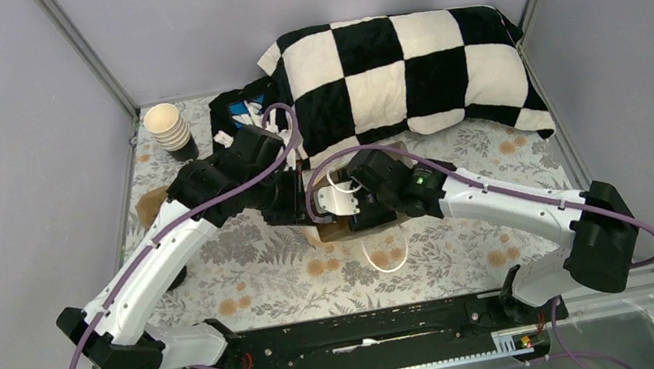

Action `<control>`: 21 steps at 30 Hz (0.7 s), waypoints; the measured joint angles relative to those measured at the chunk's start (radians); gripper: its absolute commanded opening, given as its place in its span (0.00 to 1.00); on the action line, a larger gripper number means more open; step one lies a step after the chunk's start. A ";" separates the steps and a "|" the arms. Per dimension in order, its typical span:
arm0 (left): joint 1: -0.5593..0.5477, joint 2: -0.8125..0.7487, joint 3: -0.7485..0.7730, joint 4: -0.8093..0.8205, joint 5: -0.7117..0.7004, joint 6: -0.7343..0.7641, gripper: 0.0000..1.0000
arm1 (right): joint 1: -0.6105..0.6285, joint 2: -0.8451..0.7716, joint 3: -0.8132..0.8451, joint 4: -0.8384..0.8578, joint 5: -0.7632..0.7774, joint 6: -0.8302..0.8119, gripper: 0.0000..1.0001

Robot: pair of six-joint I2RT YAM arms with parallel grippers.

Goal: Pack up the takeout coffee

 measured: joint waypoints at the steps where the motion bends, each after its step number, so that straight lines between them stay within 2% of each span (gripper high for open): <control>1: 0.000 0.000 0.003 -0.009 0.012 -0.003 0.00 | 0.003 0.000 0.008 -0.022 -0.005 0.010 0.28; 10: 0.003 0.000 0.016 -0.080 0.086 -0.039 0.00 | 0.012 -0.003 0.065 -0.187 -0.079 0.084 0.27; 16: 0.060 0.010 0.060 -0.142 0.087 -0.061 0.10 | 0.014 0.032 0.101 -0.227 -0.130 0.093 0.27; 21: 0.116 0.015 0.076 -0.154 0.057 -0.062 0.23 | 0.014 0.103 0.137 -0.225 -0.155 0.081 0.27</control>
